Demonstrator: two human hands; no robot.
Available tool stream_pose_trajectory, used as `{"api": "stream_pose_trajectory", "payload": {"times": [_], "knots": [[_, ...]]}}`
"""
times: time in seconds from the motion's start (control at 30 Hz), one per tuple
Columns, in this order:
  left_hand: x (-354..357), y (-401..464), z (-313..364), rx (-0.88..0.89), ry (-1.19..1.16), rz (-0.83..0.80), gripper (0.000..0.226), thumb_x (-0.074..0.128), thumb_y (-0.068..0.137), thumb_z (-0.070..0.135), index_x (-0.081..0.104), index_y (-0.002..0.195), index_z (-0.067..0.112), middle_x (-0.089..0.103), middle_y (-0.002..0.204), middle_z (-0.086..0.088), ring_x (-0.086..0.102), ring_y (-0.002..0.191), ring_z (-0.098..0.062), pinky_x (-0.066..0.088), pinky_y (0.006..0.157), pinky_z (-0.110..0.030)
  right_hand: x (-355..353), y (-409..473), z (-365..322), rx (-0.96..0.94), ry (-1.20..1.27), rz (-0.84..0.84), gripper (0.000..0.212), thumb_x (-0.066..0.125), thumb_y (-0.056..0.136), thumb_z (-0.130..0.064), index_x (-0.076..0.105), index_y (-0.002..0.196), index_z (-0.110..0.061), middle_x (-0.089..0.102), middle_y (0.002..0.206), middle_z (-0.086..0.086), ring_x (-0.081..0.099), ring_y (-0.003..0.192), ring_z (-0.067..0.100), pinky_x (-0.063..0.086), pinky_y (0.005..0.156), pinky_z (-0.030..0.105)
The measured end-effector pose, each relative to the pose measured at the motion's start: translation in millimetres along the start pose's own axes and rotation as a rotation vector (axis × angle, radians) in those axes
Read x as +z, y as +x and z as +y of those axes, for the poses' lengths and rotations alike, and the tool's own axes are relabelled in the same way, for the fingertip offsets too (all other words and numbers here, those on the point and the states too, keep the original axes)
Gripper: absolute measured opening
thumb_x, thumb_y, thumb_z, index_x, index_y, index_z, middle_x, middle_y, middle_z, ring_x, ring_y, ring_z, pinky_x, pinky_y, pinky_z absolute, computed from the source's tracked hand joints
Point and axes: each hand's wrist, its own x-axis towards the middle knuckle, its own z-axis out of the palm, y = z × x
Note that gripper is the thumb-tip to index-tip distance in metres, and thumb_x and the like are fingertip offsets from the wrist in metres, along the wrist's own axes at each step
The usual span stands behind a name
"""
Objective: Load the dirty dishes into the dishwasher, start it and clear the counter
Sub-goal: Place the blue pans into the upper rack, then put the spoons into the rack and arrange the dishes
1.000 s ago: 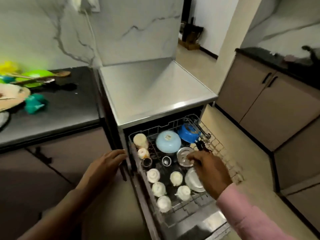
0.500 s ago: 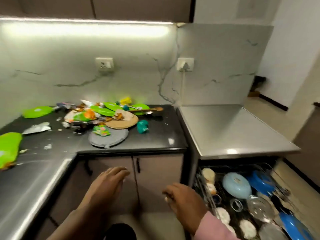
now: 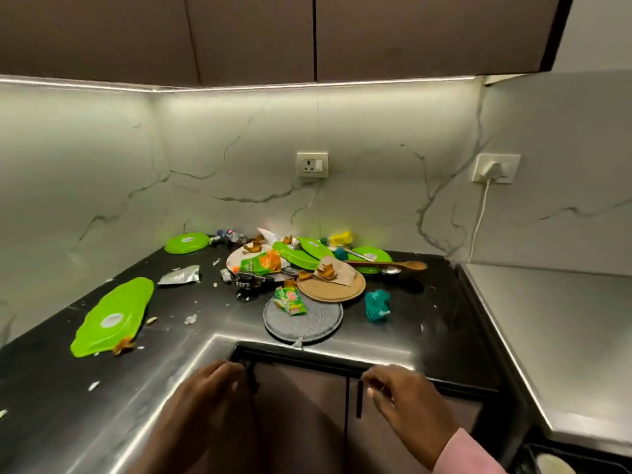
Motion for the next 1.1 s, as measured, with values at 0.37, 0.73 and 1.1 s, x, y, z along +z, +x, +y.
{"api": "stream_pose_trajectory", "payload": {"times": [0.37, 0.73, 1.1], "knots": [[123, 229, -29, -0.113, -0.025, -0.020, 0.018, 0.062, 0.088, 0.026, 0.066, 0.104, 0.030, 0.065, 0.101, 0.015, 0.065, 0.086, -0.008, 0.051, 0.072, -0.027, -16, 221, 121, 0.098, 0.016, 0.075, 0.018, 0.066, 0.086, -0.024, 0.070, 0.103, -0.029, 0.069, 0.100, -0.010, 0.064, 0.090, 0.008, 0.051, 0.082, 0.028], [216, 411, -14, -0.012, -0.046, -0.089, 0.021, 0.063, 0.090, 0.016, 0.065, 0.111, 0.015, 0.065, 0.108, -0.004, 0.059, 0.098, -0.025, 0.046, 0.078, -0.035, -30, 371, 203, 0.226, -0.114, 0.103, 0.016, 0.065, 0.087, -0.024, 0.070, 0.102, -0.022, 0.071, 0.098, 0.002, 0.065, 0.094, 0.022, 0.039, 0.070, 0.024], [277, 468, -8, 0.054, -0.054, -0.153, 0.028, 0.066, 0.087, 0.015, 0.064, 0.115, 0.016, 0.065, 0.114, -0.004, 0.058, 0.104, -0.027, 0.045, 0.078, -0.034, -21, 429, 281, 0.380, -0.433, -0.032, 0.029, 0.061, 0.086, -0.033, 0.062, 0.114, -0.023, 0.061, 0.115, 0.007, 0.053, 0.110, 0.031, 0.043, 0.087, 0.034]]}}
